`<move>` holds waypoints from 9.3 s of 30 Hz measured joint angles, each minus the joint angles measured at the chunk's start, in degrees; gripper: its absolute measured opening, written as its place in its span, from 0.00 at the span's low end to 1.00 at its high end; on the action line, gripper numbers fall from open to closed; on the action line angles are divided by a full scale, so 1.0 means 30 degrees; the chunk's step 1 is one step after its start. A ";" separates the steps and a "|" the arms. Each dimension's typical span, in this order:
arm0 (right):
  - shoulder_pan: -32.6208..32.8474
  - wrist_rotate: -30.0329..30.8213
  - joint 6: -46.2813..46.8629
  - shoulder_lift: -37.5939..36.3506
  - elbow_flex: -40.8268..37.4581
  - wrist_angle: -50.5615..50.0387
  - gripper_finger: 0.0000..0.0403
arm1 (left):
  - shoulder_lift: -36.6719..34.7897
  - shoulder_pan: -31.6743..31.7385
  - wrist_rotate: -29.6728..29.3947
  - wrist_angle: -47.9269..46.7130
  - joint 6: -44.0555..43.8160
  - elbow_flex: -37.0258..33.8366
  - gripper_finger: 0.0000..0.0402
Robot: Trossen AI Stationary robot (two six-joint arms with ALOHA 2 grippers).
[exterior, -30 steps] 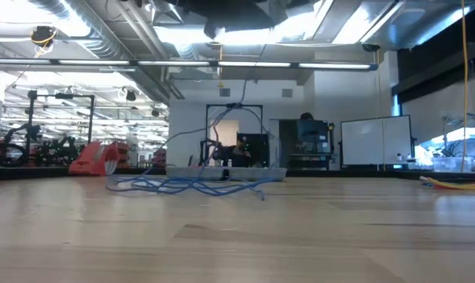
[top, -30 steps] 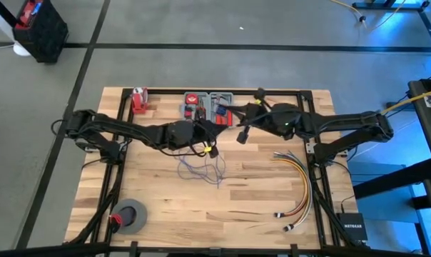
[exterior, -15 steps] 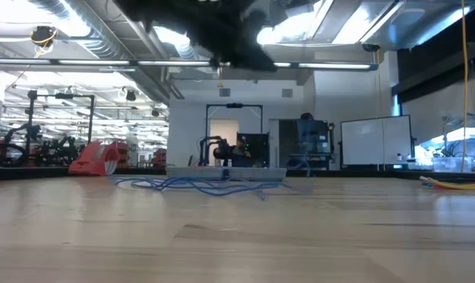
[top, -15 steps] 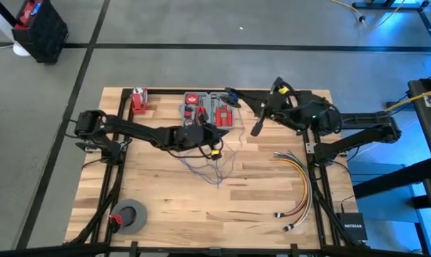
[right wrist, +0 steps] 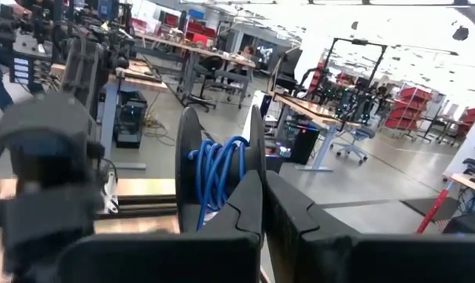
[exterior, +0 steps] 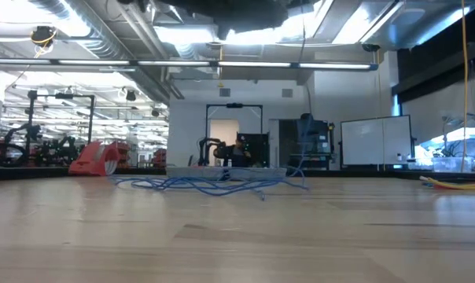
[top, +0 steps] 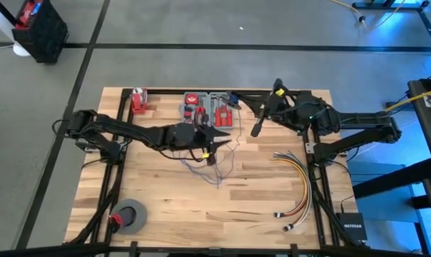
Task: Coil cords
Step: Coil the blue wire into the black spool
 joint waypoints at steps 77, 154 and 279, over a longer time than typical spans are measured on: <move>0.2420 0.2098 0.0254 0.1314 -0.0875 -0.6832 0.01 | -0.7294 0.1608 -0.3049 -1.0503 -0.0192 0.0002 0.01; 0.2018 0.1021 -0.0193 0.0347 -0.1427 -0.3443 0.01 | -0.4523 0.1095 -0.6888 -0.7135 0.1264 -0.0071 0.00; 0.0765 -0.1667 0.0109 0.0542 -0.1472 0.0598 0.01 | -0.2037 -0.0105 -0.6654 -0.6627 0.2122 0.0090 0.01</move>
